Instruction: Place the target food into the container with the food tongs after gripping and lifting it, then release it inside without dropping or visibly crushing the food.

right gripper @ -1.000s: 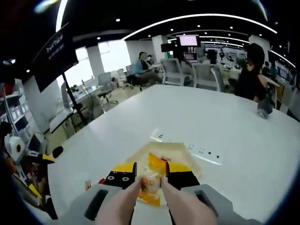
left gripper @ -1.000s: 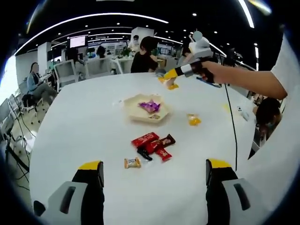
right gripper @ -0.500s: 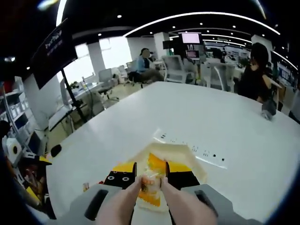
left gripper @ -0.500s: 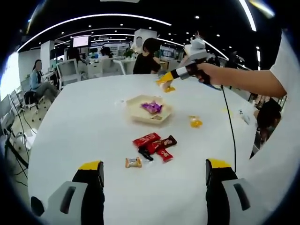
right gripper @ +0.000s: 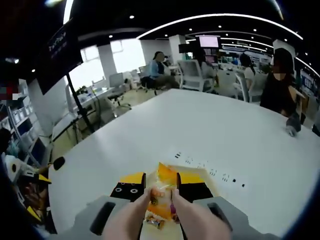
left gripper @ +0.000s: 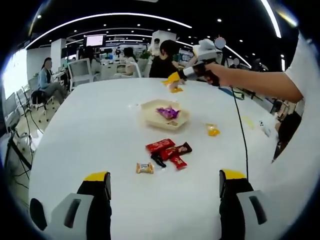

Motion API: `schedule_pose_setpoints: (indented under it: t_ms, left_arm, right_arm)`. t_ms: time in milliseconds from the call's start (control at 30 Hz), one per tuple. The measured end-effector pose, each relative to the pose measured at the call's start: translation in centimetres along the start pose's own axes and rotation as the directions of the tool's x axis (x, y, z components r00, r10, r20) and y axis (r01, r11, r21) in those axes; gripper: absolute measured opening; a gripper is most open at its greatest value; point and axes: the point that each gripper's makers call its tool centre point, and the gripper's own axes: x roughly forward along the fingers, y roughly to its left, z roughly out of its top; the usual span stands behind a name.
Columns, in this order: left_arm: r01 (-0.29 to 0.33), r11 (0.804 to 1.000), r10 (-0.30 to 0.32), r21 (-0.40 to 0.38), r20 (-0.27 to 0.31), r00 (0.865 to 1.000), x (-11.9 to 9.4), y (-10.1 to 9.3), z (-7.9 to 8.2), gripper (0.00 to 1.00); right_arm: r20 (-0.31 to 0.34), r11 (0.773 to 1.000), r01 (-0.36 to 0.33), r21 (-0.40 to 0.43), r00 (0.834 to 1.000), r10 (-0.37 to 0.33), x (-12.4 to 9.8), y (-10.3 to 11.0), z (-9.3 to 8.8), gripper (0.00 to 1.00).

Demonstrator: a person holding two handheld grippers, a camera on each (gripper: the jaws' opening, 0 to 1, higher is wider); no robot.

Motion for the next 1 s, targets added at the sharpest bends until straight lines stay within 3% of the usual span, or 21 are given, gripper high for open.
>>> schedule_pose_setpoints:
  t_ms: [1000]
  left_arm:
    - [-0.023, 1.000, 0.023, -0.002, 0.014, 1.000, -0.6, 1.5, 0.4, 0.89]
  right_arm:
    - [-0.026, 0.999, -0.030, -0.035, 0.999, 0.029, 1.7, 1.0, 1.0, 0.23]
